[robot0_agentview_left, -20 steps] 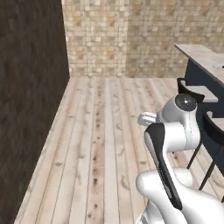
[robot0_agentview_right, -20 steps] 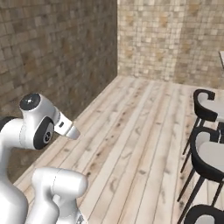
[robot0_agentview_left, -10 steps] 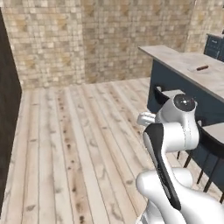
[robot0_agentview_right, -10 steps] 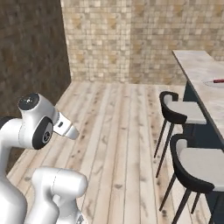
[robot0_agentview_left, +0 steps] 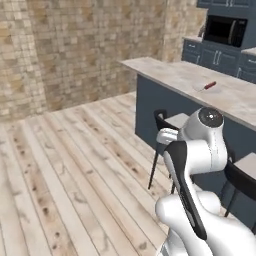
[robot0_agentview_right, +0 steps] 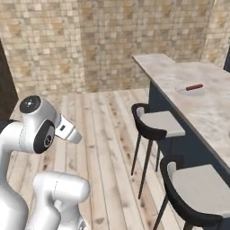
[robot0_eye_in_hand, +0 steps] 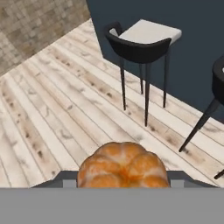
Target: Pick up each tangerine from the fridge and place one tangerine on each plate on the dining counter.
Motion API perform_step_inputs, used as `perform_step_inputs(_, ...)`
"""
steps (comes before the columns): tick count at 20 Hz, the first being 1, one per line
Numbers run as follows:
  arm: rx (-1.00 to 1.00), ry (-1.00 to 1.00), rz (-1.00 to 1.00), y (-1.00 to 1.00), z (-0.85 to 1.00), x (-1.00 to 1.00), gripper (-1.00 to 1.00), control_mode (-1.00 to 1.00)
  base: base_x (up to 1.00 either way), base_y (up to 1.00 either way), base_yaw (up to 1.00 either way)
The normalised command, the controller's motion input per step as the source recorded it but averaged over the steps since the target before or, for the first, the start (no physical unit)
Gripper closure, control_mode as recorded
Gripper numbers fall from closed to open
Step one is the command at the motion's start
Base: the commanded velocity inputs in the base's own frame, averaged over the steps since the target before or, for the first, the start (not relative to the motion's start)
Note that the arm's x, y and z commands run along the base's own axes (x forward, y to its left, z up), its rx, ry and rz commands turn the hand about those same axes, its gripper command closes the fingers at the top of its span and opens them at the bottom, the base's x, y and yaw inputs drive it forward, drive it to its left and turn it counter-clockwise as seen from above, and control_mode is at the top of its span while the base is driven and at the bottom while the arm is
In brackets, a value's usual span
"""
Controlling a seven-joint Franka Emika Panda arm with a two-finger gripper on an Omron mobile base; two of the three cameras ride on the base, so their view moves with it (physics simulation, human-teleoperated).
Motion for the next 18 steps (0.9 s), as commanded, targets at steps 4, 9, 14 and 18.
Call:
perform_step_inputs(4, 0.00, 0.00, 0.00, 0.00, 0.00, 0.00, 1.00, 1.00, 0.67, 0.40, -0.48)
perform_step_inputs(9, 0.00, 0.00, 0.00, 0.00, 0.00, 0.00, 1.00, 1.00, 0.45, 0.34, -0.47)
perform_step_inputs(14, 0.00, 0.00, 0.00, 0.00, 0.00, 0.00, 1.00, 1.00, 0.53, 0.37, -0.47)
perform_step_inputs(18, 0.00, 0.00, 0.00, 0.00, 0.00, 0.00, 1.00, 1.00, 0.55, 0.47, -0.43)
